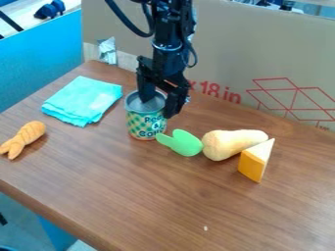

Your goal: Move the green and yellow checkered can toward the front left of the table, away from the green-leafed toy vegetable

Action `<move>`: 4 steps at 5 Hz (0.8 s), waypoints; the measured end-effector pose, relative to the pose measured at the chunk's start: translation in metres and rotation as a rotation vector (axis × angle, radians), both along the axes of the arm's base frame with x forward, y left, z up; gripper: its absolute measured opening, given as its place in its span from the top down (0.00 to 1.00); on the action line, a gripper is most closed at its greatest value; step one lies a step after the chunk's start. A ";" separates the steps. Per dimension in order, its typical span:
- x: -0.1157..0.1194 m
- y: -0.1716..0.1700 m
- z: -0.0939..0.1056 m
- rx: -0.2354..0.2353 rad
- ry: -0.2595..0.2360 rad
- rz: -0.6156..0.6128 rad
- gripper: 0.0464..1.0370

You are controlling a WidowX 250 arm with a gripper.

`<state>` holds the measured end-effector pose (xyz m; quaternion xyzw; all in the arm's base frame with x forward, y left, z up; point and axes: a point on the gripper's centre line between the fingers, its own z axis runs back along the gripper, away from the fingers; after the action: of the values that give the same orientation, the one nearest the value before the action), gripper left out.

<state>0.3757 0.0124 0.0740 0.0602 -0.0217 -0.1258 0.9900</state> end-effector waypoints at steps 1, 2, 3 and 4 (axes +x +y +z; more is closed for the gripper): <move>-0.027 0.011 -0.001 0.013 0.037 0.027 0.03; -0.058 0.022 -0.001 0.033 0.111 0.054 0.03; -0.084 0.030 -0.001 0.021 0.154 0.084 0.03; -0.105 0.031 0.005 0.018 0.201 0.109 0.03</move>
<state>0.2705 0.0431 0.0789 0.0572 0.0820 -0.0775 0.9920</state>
